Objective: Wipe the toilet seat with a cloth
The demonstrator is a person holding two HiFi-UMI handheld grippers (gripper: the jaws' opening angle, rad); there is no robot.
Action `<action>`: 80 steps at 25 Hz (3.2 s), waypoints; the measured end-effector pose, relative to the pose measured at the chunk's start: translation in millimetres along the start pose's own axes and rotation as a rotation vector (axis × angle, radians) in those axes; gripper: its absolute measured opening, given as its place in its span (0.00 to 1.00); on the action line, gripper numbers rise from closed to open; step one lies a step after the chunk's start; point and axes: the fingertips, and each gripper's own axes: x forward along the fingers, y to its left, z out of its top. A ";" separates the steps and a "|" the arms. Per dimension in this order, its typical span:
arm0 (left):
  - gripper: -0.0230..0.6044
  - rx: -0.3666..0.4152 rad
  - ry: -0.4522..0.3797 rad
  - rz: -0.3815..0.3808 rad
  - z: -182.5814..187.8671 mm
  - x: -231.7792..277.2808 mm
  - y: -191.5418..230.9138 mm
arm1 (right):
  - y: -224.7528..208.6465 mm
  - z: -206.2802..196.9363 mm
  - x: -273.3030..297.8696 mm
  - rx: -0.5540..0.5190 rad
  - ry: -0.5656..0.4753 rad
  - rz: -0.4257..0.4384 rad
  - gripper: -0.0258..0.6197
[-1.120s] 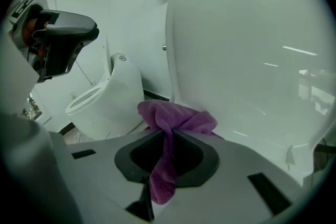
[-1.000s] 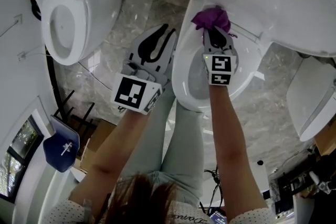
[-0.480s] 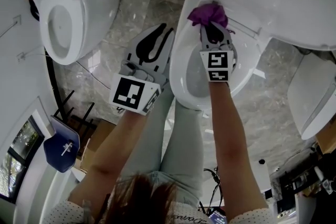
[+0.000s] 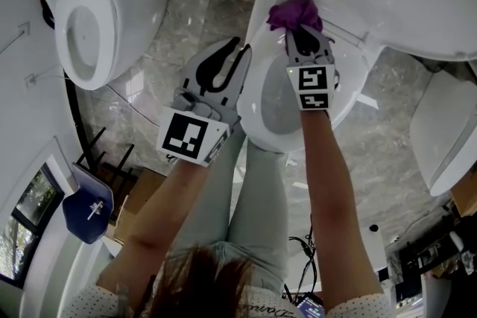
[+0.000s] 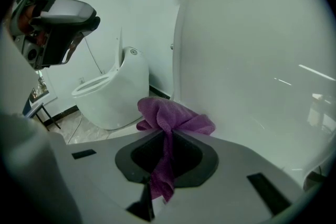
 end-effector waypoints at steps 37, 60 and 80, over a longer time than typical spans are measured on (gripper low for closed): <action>0.12 0.082 0.059 -0.042 -8.3 23.0 -42.9 | -71.7 -87.7 -77.3 -0.106 0.140 -0.078 0.12; 0.12 0.068 0.045 -0.043 -0.3 25.7 -49.9 | -86.2 -119.8 -112.6 -0.184 0.217 -0.038 0.12; 0.12 0.064 0.035 -0.050 -4.9 4.6 -57.6 | -72.4 -150.8 -129.5 -0.210 0.317 0.053 0.12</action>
